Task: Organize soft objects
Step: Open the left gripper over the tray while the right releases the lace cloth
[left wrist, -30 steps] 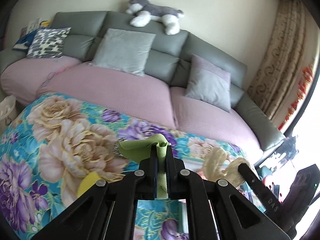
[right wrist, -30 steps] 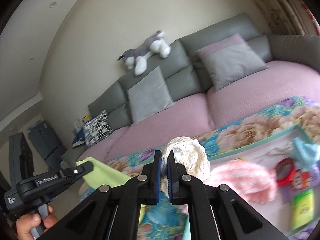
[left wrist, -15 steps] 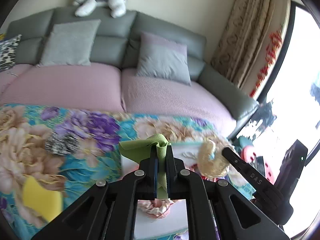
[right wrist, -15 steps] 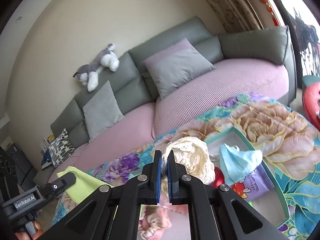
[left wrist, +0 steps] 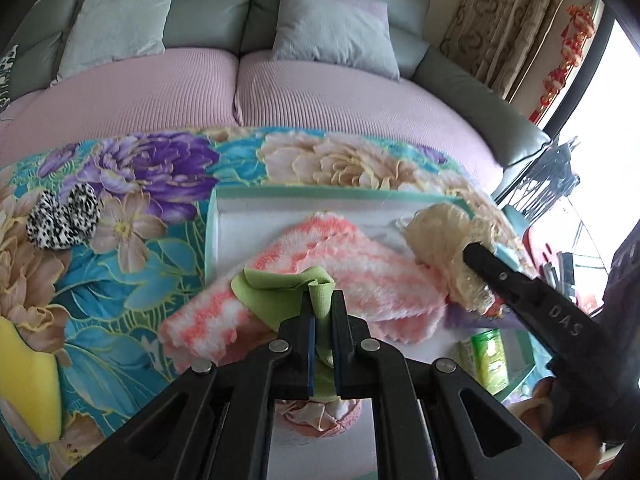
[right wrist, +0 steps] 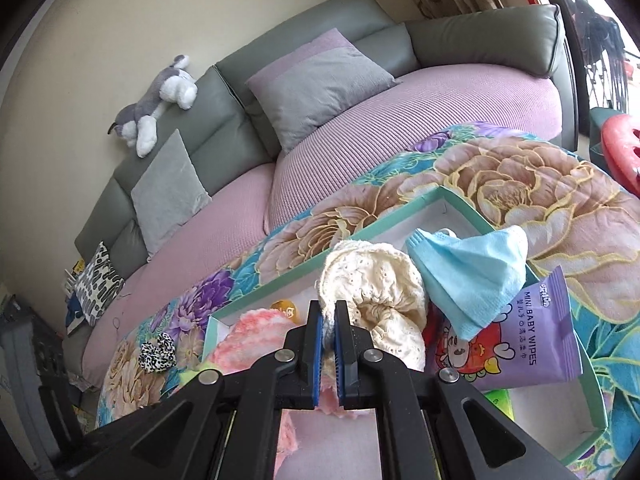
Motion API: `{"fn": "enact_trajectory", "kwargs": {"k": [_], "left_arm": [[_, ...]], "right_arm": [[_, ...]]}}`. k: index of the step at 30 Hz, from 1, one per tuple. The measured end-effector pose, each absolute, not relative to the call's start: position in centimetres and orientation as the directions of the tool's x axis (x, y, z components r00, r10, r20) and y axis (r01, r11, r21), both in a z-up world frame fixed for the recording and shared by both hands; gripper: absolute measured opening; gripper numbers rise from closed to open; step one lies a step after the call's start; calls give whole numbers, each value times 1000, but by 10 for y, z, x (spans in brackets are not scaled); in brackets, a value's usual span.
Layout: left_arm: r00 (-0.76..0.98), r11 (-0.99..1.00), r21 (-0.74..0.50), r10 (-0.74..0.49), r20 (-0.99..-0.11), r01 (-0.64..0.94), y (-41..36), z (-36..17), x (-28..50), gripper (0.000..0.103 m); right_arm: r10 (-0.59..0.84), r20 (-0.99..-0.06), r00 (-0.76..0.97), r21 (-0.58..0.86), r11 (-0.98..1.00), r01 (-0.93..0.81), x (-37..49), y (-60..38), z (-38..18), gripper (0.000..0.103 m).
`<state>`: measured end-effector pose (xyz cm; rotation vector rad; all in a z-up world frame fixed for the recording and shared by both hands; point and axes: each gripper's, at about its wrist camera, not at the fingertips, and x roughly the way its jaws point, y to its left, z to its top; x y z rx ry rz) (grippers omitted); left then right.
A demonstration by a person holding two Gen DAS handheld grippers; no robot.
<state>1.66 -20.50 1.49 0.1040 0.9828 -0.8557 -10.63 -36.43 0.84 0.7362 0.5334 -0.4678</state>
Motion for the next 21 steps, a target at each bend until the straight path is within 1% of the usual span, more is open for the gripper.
{"fn": "enact_trajectory", "kwargs": {"k": [5, 7, 10, 11, 13, 14, 15, 16, 18, 19, 20, 21], "left_arm": [[252, 690, -257, -545, -799, 677, -215, -5, 17, 7], [253, 690, -257, -546, -798, 677, -216, -6, 18, 7], [252, 690, -251, -540, -803, 679, -216, -4, 16, 8], [254, 691, -245, -536, -805, 680, -215, -1, 15, 9], [253, 688, -241, -535, -806, 685, -214, 5, 14, 22], [253, 687, -237, -532, -808, 687, -214, 7, 14, 39], [255, 688, -231, -528, -810, 688, -214, 9, 13, 49], [257, 689, -225, -523, -813, 689, -213, 12, 12, 49], [266, 692, -219, -522, -810, 688, -210, 18, 11, 50], [271, 692, -221, -527, -806, 688, -207, 23, 10, 50], [275, 694, -221, -527, -804, 686, -206, 26, 10, 51], [282, 698, -218, -527, -802, 683, -203, 30, 10, 52]], "right_arm": [[-215, -629, 747, 471, 659, 586, -105, -362, 8, 7], [-219, -633, 742, 453, 673, 585, -104, -360, 11, 9], [-236, -646, 726, 422, 682, 597, -104, -357, 17, 9], [-236, -649, 723, 419, 683, 599, -105, -357, 18, 9], [-234, -661, 713, 411, 682, 605, -106, -357, 19, 10], [-236, -667, 707, 403, 684, 608, -106, -357, 20, 10], [-245, -674, 697, 390, 684, 617, -107, -356, 21, 10], [-254, -681, 687, 376, 684, 626, -108, -356, 23, 13], [-266, -697, 666, 351, 683, 640, -110, -356, 25, 22], [-267, -706, 656, 343, 682, 647, -110, -356, 25, 32], [-268, -717, 644, 335, 678, 654, -111, -357, 25, 38], [-270, -727, 632, 327, 673, 664, -112, -357, 25, 40]]}}
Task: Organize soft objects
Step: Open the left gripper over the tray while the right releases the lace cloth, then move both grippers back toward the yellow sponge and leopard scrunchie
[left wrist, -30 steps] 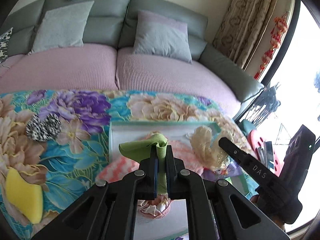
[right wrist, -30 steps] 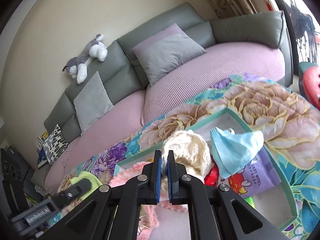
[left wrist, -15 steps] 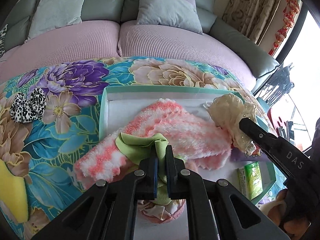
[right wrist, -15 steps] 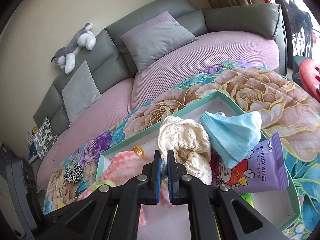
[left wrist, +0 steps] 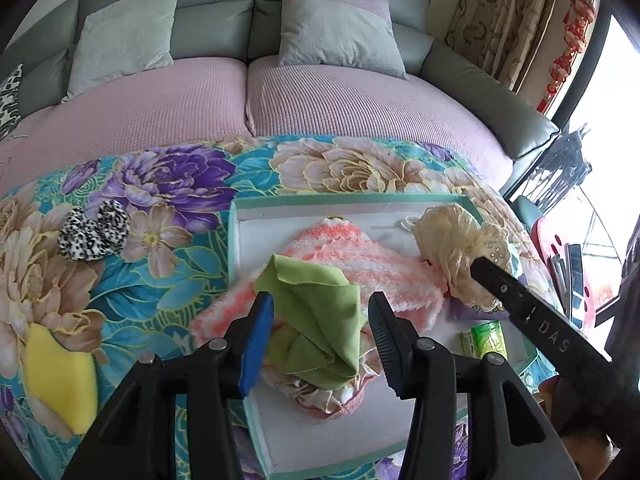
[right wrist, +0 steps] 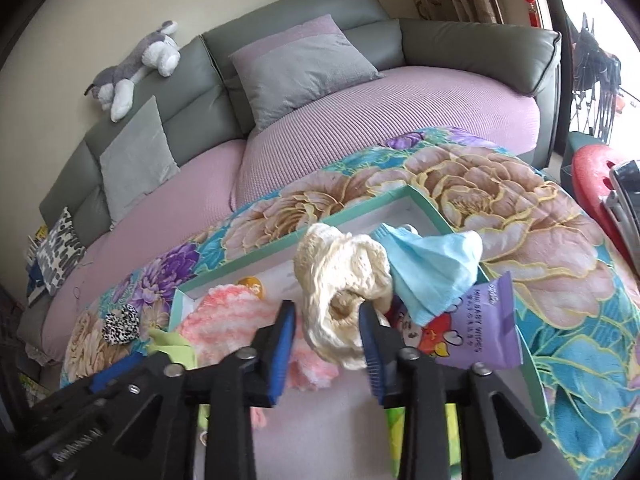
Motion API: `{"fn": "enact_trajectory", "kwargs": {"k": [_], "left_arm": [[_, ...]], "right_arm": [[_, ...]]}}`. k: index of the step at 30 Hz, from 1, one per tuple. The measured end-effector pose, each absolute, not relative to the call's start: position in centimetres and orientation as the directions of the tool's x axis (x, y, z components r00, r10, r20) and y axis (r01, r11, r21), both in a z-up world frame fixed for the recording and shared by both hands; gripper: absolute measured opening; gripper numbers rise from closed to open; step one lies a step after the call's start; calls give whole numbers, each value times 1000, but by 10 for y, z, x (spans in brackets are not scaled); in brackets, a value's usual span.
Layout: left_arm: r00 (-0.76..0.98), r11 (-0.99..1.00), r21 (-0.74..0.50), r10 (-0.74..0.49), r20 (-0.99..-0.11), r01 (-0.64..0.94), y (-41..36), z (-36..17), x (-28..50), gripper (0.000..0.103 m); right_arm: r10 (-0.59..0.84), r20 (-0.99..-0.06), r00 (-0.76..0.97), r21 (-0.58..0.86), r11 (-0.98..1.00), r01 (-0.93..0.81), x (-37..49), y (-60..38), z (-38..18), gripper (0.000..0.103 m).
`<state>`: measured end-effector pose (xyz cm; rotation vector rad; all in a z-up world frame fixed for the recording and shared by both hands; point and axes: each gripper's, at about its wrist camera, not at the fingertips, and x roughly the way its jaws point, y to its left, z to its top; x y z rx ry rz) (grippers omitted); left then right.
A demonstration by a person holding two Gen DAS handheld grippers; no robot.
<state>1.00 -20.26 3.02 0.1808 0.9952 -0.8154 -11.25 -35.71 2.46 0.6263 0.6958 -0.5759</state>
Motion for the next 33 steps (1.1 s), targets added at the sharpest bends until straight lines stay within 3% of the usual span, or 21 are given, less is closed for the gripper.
{"fn": "enact_trajectory", "kwargs": {"k": [2, 6, 8, 12, 14, 20, 33], "left_arm": [[300, 707, -208, -522, -798, 676, -198, 37, 10, 56], [372, 750, -147, -477, -797, 645, -186, 46, 15, 67], [406, 777, -122, -448, -796, 618, -178, 48, 21, 72], [466, 831, -70, -377, -800, 552, -159, 46, 35, 87], [497, 857, -34, -330, -802, 514, -149, 44, 43, 95], [589, 928, 70, -173, -790, 367, -114, 39, 63, 97], [633, 982, 38, -89, -769, 185, -40, 49, 83, 98]], "right_arm": [[-274, -740, 614, 314, 667, 676, -115, -358, 24, 51], [-307, -768, 562, 248, 667, 703, -117, -358, 27, 60], [-325, -782, 531, 208, 668, 715, -117, -357, 27, 74], [-333, -802, 496, 162, 678, 717, -115, -354, 25, 84], [-345, -804, 485, 143, 679, 720, -114, -352, 25, 101], [-362, -787, 500, 130, 695, 707, -111, -343, 33, 103], [-256, -739, 624, 174, 822, 543, -69, -276, 56, 103]]}}
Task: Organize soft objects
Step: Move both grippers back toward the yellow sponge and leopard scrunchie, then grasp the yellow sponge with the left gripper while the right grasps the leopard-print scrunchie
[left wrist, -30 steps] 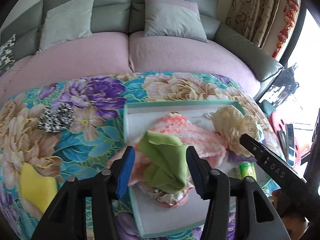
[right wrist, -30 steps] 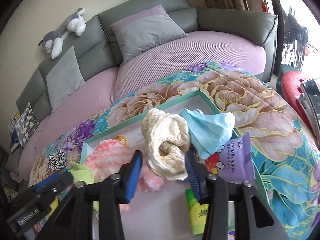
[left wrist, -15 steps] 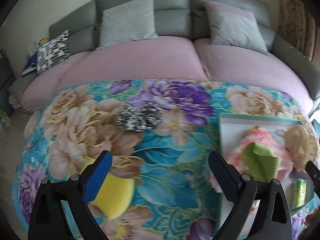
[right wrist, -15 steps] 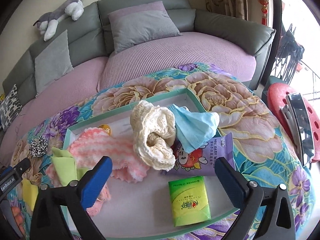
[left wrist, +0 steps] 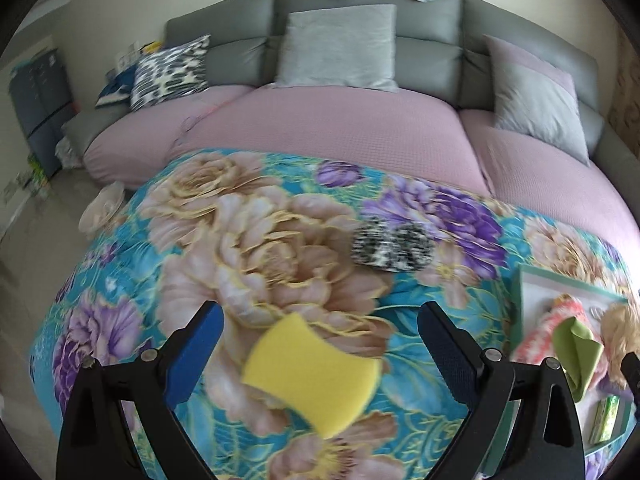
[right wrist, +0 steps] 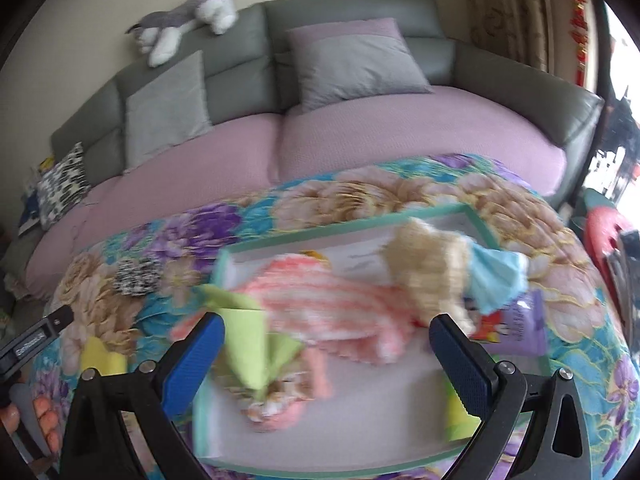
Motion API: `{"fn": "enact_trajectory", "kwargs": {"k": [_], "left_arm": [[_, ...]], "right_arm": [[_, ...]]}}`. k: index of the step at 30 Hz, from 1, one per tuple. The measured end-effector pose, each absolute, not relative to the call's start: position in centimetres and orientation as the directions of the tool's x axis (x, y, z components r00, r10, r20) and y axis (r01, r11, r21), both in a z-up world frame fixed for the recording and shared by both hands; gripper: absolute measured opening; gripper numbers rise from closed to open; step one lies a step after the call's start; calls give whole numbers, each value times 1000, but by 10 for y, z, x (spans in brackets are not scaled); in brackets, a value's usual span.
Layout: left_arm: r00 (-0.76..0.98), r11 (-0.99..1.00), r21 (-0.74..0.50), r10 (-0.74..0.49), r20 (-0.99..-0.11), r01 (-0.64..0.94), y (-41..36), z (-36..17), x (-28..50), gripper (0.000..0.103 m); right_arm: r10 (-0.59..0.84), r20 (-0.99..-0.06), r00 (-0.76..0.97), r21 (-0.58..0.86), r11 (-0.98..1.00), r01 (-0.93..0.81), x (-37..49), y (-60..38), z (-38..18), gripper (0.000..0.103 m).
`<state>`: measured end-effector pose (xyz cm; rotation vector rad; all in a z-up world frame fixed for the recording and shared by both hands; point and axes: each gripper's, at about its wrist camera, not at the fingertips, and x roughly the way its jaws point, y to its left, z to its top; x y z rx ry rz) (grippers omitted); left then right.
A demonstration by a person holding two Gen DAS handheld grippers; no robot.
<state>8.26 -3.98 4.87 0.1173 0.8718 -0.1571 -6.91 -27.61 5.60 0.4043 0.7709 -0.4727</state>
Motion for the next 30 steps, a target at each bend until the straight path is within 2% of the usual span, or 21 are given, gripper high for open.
{"fn": "enact_trajectory", "kwargs": {"k": [6, 14, 22, 30], "left_arm": [[618, 996, 9, -48, -784, 88, 1, 45, 90, 98], [510, 999, -44, -45, -859, 14, 26, 12, 104, 98], [412, 997, -73, -62, -909, -12, 18, -28, 109, 98], [419, 991, -120, -82, -904, -66, 22, -35, 109, 98]], "right_arm": [[-145, -728, 670, 180, 903, 391, -33, -215, 55, 103], [-49, -740, 670, 191, 941, 280, -2, -165, 35, 103], [-37, -757, 652, 170, 953, 251, 16, -154, 18, 103], [-25, -768, 640, 185, 948, 260, 16, -158, 12, 103]]}}
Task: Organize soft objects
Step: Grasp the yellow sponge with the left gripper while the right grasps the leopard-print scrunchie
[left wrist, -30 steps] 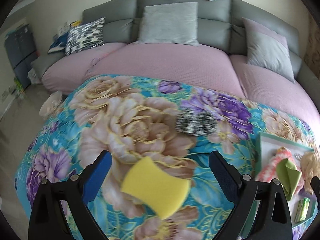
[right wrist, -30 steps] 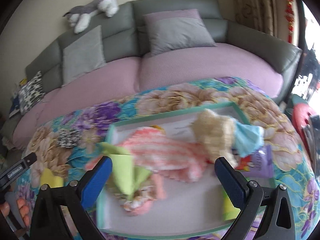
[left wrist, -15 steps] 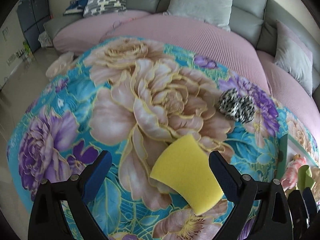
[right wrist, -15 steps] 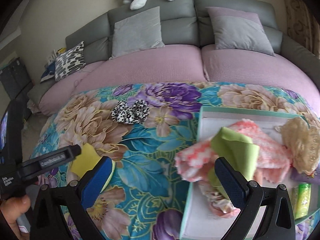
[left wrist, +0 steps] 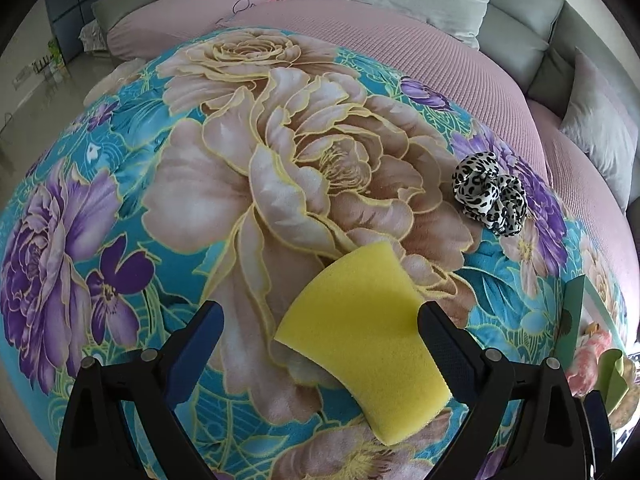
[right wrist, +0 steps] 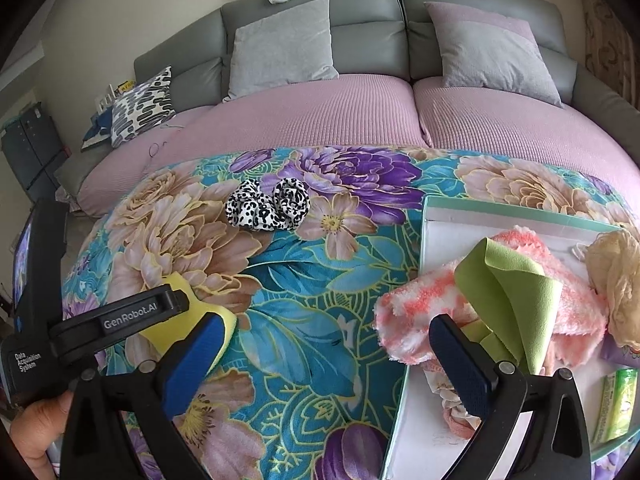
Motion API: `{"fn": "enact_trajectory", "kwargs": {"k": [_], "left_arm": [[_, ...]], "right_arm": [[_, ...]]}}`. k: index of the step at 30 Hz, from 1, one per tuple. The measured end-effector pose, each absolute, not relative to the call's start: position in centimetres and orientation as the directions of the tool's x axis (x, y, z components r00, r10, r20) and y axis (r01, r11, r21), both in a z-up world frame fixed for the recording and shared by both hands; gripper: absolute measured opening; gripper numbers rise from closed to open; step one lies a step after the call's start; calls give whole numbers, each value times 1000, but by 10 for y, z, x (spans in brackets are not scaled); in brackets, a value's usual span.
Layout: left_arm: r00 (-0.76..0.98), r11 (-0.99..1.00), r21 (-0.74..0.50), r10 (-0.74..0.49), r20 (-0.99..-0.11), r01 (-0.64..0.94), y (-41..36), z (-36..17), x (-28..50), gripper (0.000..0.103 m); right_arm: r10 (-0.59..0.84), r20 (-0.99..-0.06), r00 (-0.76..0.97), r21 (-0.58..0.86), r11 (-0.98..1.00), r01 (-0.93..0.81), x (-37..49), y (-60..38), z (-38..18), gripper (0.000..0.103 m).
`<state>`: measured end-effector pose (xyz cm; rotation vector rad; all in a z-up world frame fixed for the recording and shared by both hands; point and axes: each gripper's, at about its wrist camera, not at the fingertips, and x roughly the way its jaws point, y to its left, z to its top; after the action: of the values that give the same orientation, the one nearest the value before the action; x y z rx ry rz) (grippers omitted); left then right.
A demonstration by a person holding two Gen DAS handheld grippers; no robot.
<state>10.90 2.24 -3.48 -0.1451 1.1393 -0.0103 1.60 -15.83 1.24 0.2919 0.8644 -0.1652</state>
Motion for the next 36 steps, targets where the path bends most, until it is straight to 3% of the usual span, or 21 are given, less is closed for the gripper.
{"fn": "enact_trajectory", "kwargs": {"k": [16, 21, 29, 36], "left_arm": [[387, 955, -266, -198, -900, -132, 29, -47, 115, 96], [393, 946, -311, -253, -884, -91, 24, -43, 113, 66], [404, 933, -359, -319, -858, -26, 12, -32, 114, 46], [414, 905, -425, -391, -822, 13, 9, -26, 118, 39]], "right_arm": [[-27, -774, 632, 188, 944, 270, 15, -162, 10, 103], [-27, -775, 632, 189, 943, 273, 14, -164, 10, 103], [-28, -770, 637, 197, 940, 278, 12, -167, 10, 103], [-49, -745, 665, 181, 945, 273, 13, -166, 17, 103]]}}
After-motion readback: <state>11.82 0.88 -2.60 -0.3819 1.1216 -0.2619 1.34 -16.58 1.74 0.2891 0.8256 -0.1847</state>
